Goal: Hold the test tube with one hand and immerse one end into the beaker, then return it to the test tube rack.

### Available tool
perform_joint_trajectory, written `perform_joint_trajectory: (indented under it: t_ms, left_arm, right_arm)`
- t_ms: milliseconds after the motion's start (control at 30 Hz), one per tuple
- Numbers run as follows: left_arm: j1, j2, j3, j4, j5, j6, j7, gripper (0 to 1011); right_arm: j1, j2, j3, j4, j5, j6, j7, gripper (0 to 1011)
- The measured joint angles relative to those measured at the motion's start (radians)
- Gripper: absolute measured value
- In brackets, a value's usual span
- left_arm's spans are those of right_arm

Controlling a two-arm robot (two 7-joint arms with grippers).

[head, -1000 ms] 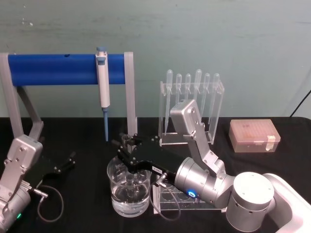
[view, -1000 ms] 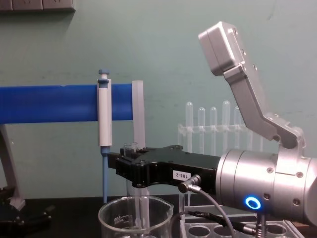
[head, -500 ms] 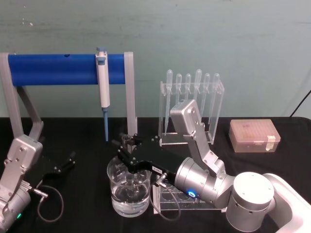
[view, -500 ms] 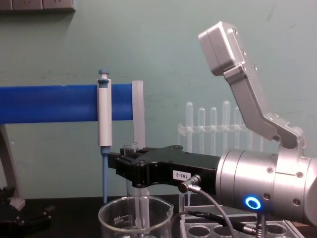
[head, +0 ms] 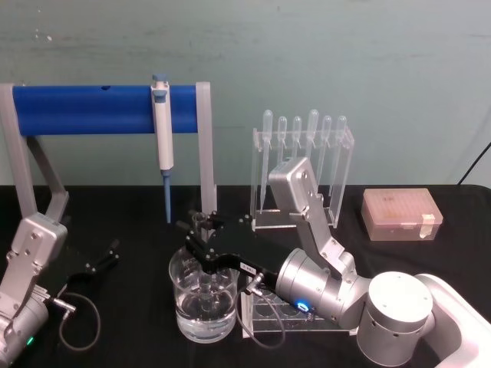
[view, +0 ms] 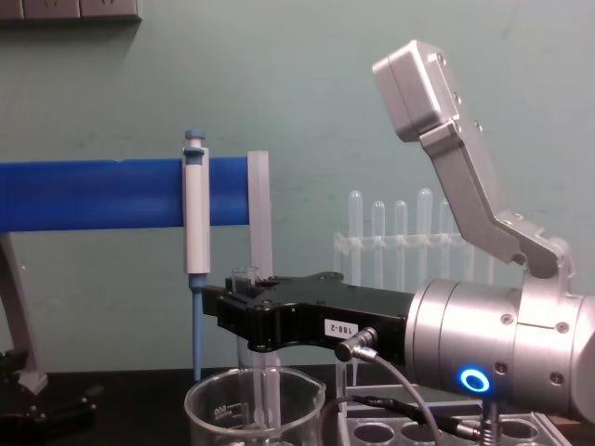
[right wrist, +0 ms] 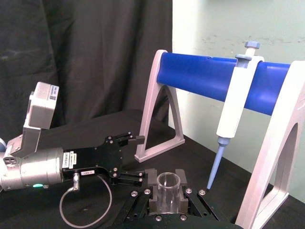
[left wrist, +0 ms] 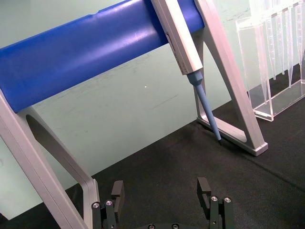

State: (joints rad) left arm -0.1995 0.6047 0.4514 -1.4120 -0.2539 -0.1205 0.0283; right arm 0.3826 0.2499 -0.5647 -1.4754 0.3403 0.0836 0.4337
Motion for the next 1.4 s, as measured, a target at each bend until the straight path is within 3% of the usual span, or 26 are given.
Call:
perform_joint_trajectory:
  t_ms: [1400]
  left_arm:
    - [0.0, 0.0, 0.0, 0.0, 0.0, 0.0, 0.0, 1000]
  right_arm:
    - [0.0, 0.0, 0.0, 0.0, 0.0, 0.0, 0.0, 224]
